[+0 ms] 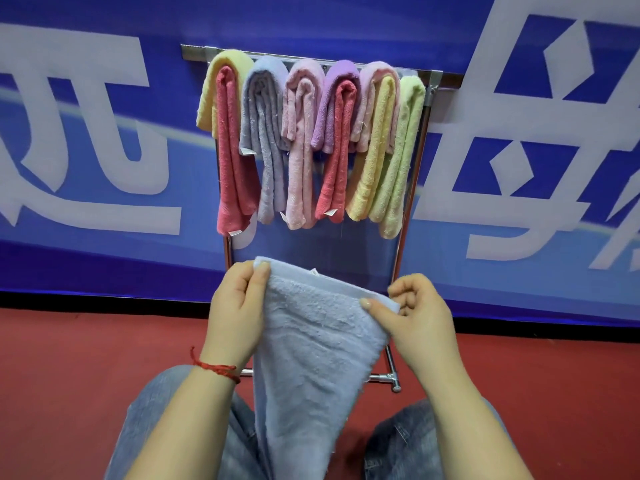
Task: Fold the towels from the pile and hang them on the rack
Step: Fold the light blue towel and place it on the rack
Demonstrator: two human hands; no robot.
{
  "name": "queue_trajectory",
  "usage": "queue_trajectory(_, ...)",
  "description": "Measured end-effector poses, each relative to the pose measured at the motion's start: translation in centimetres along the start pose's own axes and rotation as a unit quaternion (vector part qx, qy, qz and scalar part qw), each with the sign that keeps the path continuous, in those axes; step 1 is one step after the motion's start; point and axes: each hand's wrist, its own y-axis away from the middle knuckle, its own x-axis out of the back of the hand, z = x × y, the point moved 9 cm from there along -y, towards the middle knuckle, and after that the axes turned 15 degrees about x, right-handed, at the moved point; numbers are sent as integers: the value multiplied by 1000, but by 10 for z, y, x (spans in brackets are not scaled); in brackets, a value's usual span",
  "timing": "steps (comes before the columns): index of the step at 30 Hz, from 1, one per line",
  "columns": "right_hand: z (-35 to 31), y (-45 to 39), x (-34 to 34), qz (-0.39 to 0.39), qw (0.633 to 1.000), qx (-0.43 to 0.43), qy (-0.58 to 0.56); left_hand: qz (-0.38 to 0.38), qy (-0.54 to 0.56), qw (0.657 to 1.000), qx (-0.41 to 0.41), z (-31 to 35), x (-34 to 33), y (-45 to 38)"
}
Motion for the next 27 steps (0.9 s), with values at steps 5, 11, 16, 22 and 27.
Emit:
queue_trajectory(5,-6,-4,-5,-92,991,55,84,-25,45,998,40,-5,-3,1)
queue_trajectory(11,21,-3,9,-9,992,-56,-109,-137,152,965,165,-21,-21,-3)
queue_trajectory(16,37,-1,20,70,994,-83,31,-145,173,933,280,-52,-47,6)
queue_trajectory(22,33,4,9,114,990,-70,42,-119,252,882,380,-81,-80,30)
queue_trajectory(27,30,5,2,115,992,-50,32,-107,333,831,433,-78,-96,48)
